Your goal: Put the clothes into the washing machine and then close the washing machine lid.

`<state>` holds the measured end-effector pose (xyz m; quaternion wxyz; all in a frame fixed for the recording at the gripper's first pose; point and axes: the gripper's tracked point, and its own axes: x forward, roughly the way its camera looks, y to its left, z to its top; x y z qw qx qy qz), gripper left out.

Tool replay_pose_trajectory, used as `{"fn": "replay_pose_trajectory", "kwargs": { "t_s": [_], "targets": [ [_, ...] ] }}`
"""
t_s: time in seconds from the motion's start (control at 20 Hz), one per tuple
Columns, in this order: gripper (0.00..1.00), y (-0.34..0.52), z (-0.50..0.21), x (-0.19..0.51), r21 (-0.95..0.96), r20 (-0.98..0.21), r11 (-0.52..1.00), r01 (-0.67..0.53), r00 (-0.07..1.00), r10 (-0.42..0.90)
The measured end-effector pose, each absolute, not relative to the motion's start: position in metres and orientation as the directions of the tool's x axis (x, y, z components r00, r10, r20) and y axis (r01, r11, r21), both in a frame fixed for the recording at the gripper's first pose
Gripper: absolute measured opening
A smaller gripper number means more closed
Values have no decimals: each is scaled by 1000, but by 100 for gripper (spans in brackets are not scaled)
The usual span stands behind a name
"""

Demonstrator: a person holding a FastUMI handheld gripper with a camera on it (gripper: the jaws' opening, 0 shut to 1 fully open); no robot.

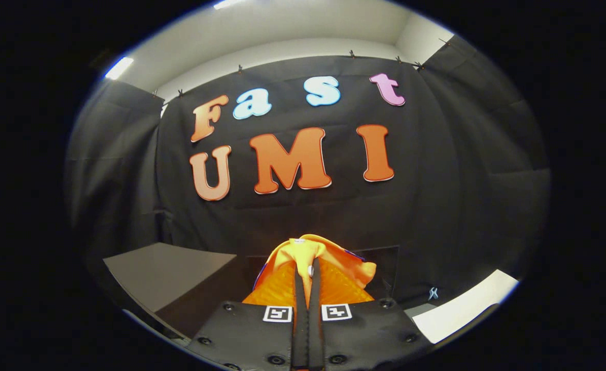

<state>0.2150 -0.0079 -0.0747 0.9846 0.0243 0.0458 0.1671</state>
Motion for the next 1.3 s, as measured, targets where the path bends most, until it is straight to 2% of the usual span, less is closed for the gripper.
{"fn": "replay_pose_trajectory", "kwargs": {
  "t_s": [0.25, 0.6, 0.9, 1.15, 1.3],
  "targets": [
    [7, 6, -145, 260, 53, -191, 950, -308, 931, 312],
    [7, 6, -224, 315, 125, -234, 954, -272, 927, 294],
    [8, 3, -294, 320, 86, -321, 954, -289, 898, 301],
    [8, 1, -364, 332, 112, -487, 957, -267, 825, 287],
    [8, 1, -383, 325, 121, -539, 963, -242, 798, 268]
  ]
}}
